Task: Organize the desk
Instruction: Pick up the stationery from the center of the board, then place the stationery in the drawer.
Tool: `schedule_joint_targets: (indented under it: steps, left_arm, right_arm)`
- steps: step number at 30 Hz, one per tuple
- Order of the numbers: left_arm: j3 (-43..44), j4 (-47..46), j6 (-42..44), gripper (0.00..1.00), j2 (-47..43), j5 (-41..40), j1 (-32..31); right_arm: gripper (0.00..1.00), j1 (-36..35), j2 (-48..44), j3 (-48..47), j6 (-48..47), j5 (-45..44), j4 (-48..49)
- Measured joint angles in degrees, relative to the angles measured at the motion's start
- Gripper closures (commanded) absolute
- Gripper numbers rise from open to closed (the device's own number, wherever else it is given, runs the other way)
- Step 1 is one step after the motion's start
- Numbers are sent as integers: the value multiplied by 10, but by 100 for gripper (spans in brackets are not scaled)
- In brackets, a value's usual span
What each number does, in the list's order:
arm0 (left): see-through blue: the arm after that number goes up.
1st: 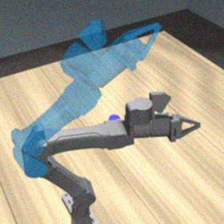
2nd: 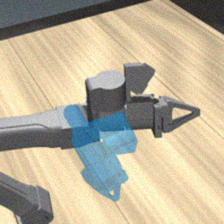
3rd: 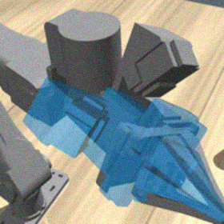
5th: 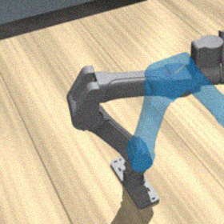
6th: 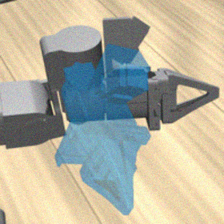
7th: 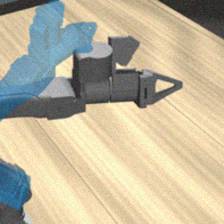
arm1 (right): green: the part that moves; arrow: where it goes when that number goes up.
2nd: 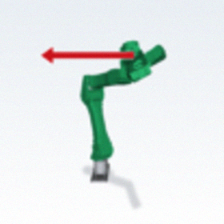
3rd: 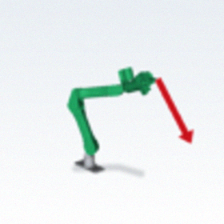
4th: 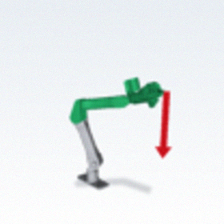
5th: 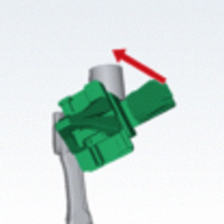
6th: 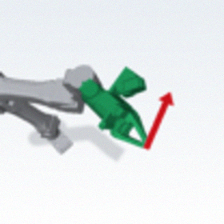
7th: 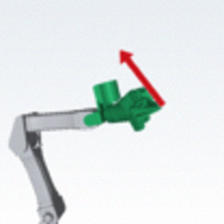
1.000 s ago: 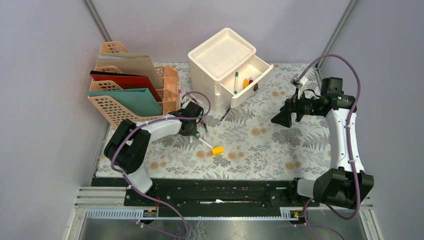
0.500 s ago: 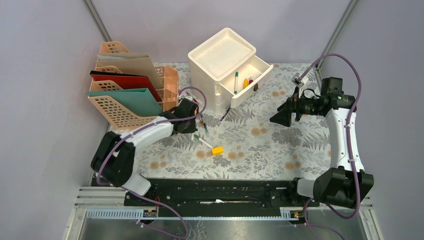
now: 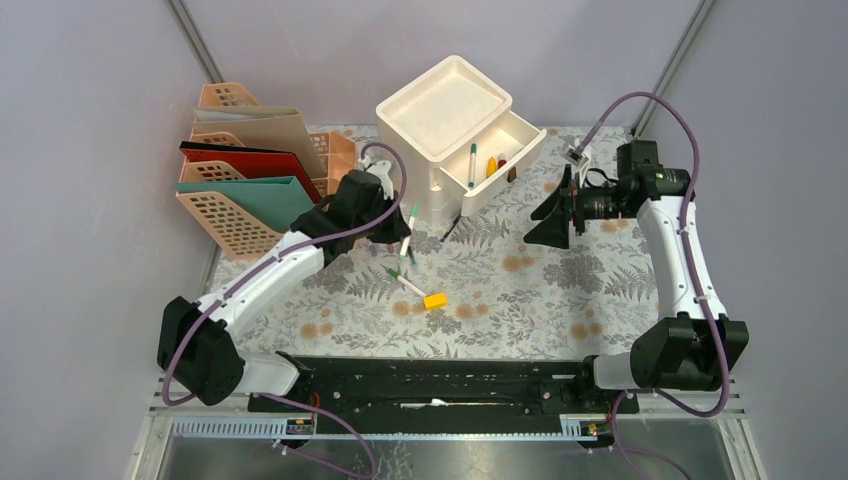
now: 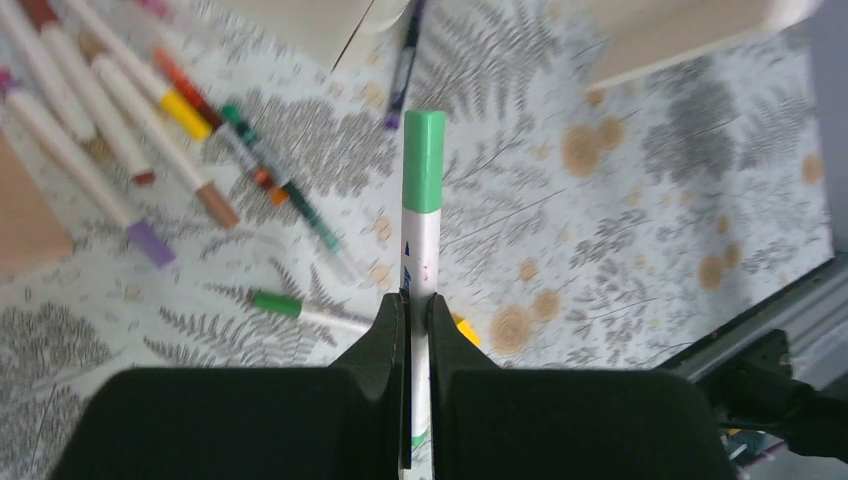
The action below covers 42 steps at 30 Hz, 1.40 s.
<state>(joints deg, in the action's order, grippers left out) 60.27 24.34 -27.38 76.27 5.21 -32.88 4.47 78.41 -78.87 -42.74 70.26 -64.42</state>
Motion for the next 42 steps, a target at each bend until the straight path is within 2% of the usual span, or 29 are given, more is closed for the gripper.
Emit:
schedule_joint_targets:
  steps: [6, 12, 21, 30, 35, 37, 42]
  left_arm:
    - [82, -23, 8, 100, 3, 42, -2]
    - [108, -81, 6, 100, 3, 117, -11]
    - [135, -220, -48, 100, 50, 266, -34]
    - [154, -260, -75, 100, 98, 305, -61]
    - [157, -264, -83, 100, 108, 309, -62]
    - [157, -266, -85, 100, 108, 311, -62]
    - [157, -269, -87, 100, 108, 311, -62]
  right_arm:
    - [0, -30, 40, -63, -4, 17, -9]
    - [0, -38, 78, -124, 14, 47, -8]
    - [0, -71, 108, -152, 133, 54, 74]
    - [1, -110, 136, -164, 212, 58, 130]
    - [18, -125, 144, -167, 247, 71, 156]
    - [32, -128, 153, -170, 261, 76, 168]
    - [79, -139, 171, -174, 281, 92, 183]
